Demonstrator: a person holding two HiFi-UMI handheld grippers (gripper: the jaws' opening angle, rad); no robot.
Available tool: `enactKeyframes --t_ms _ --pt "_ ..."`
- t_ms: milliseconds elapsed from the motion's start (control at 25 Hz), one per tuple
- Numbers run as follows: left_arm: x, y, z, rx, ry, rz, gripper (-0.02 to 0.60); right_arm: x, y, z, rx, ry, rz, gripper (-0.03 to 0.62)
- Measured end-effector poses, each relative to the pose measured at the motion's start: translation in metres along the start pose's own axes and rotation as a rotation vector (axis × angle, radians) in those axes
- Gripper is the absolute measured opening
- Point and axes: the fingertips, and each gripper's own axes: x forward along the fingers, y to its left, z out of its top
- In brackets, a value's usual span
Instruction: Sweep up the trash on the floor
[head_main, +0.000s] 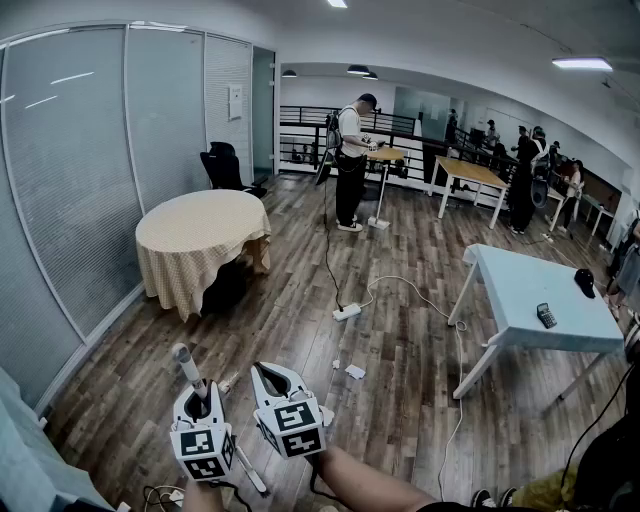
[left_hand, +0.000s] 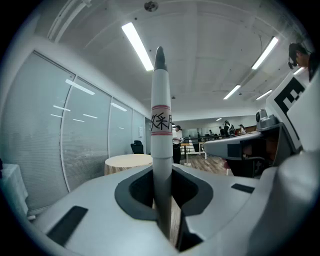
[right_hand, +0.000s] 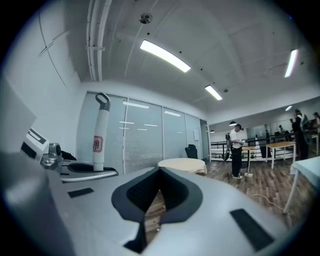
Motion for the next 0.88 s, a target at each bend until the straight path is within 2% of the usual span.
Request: enactKeyframes --t_ms 120,440,680,880 --pt "-0.008 -0.001 0.002 0.011 -0.004 0.018 0.051 -0.008 0.004 0.005 0.009 -0.022 0.004 0.014" --pt "-0.01 0.006 -0.009 -0.001 0.02 0.022 0.051 -0.004 0.013 -0.01 0.016 -0.001 0.032 0.014" --pt "-0.009 0.014 -0.013 -0.001 0.001 -0.003 0.051 0.002 0.024 -0.012 0.007 -0.002 0.054 0.014" --pt "-0.009 0.015 -0.01 0.008 -0.028 -0.038 0.051 0.005 0.026 -0.013 -0.011 0.0 0.038 0.014"
